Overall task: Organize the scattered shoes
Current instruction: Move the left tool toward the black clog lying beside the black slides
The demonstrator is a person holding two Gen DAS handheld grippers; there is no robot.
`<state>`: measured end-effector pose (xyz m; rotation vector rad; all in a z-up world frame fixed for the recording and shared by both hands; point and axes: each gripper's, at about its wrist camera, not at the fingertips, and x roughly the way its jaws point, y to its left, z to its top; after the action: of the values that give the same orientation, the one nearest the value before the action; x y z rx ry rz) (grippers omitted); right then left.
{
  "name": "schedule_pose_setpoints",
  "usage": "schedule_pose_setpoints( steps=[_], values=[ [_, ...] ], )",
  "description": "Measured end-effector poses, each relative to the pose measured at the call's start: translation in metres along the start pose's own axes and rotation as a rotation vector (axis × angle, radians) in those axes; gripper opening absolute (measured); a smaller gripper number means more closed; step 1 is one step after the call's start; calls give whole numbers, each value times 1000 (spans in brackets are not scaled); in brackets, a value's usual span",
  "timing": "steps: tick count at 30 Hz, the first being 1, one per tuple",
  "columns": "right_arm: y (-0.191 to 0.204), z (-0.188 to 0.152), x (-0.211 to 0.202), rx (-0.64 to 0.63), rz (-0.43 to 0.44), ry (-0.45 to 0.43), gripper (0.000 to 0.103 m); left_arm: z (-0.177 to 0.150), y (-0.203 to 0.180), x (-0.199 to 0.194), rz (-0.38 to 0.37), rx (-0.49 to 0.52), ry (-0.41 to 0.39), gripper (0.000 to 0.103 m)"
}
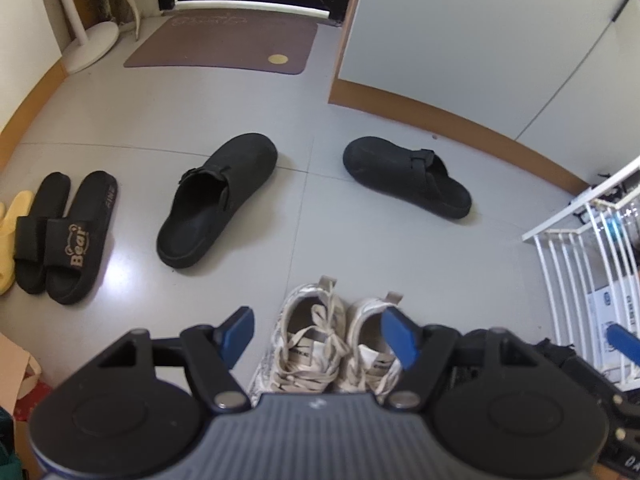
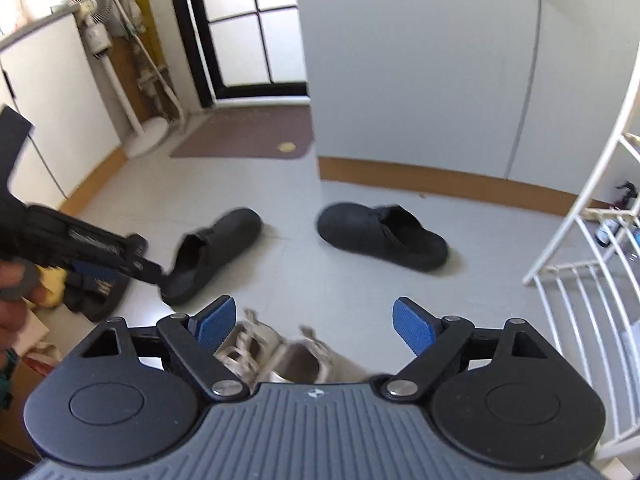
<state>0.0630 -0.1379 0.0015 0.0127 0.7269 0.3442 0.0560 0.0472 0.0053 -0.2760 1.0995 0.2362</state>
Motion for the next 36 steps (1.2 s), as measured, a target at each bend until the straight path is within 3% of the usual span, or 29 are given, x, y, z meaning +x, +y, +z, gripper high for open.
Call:
schedule_pose_setpoints(
  steps=[9, 15, 23, 30, 36],
  values=[
    [4, -4, -6, -51, -50, -20, 89, 4, 7, 2, 12, -61, -4, 73],
    [20, -6, -15, -116, -31, -30, 89, 2, 3, 2, 3, -54, -2, 73],
    [10, -14, -12, -79, -30, 16, 89, 3, 0, -5, -23, -31, 2, 73],
    [-15, -21, -21, 13, -59, 39, 89, 5, -12, -20, -95, 47, -3, 73],
    [-27, -19, -62, 69, -90, -11, 89, 10, -16, -34, -151, 84, -20, 73]
  ],
)
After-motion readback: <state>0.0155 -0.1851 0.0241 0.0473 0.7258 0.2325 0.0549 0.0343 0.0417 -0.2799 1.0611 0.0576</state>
